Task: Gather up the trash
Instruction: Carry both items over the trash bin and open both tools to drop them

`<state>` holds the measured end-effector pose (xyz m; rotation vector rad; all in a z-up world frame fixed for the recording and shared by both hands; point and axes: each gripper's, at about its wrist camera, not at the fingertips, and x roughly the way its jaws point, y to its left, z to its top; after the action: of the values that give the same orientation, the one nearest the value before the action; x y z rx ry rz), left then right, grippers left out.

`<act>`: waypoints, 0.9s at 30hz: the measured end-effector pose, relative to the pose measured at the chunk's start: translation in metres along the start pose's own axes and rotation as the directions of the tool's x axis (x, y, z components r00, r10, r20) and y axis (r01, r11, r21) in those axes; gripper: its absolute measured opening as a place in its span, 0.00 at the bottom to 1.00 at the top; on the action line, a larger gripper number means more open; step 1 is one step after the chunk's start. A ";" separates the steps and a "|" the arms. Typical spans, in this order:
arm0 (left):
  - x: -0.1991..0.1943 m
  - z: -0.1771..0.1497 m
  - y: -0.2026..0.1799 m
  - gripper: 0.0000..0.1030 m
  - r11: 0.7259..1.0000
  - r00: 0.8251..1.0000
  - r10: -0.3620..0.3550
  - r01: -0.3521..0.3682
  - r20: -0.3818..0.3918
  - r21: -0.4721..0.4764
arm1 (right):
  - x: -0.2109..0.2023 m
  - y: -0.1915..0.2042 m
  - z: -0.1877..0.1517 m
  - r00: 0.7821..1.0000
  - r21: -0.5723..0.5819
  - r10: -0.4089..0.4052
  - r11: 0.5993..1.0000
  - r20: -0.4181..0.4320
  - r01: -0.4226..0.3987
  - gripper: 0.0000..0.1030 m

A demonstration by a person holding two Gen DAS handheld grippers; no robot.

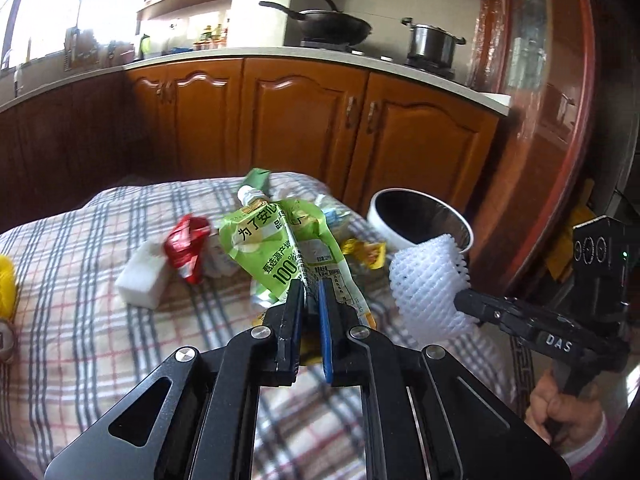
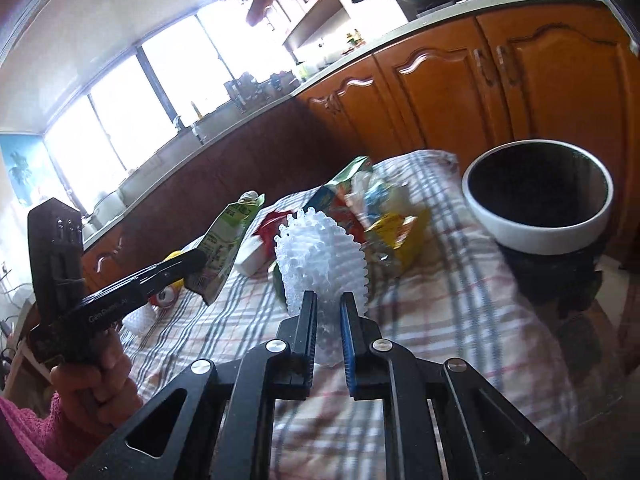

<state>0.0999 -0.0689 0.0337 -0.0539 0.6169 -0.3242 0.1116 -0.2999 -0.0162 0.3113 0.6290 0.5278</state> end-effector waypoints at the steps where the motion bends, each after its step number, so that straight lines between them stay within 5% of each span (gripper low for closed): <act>1: 0.003 0.002 -0.006 0.07 1.000 1.000 -0.008 0.008 0.000 0.008 | -0.003 -0.005 0.002 1.000 0.007 -0.010 1.000 0.006 0.010 0.11; 13: 0.059 0.030 -0.071 0.07 0.987 0.992 -0.120 0.123 -0.039 0.105 | -0.031 -0.082 0.044 0.979 0.104 -0.184 0.979 0.086 0.175 0.11; 27: 0.137 0.056 -0.120 0.07 0.969 0.977 -0.183 0.198 -0.110 0.149 | -0.013 -0.136 0.077 0.947 0.136 -0.318 0.941 0.035 0.311 0.11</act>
<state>0.2031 -0.2286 0.0206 0.0569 0.6803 -0.5647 0.2017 -0.4281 -0.0095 0.3388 0.6446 0.1703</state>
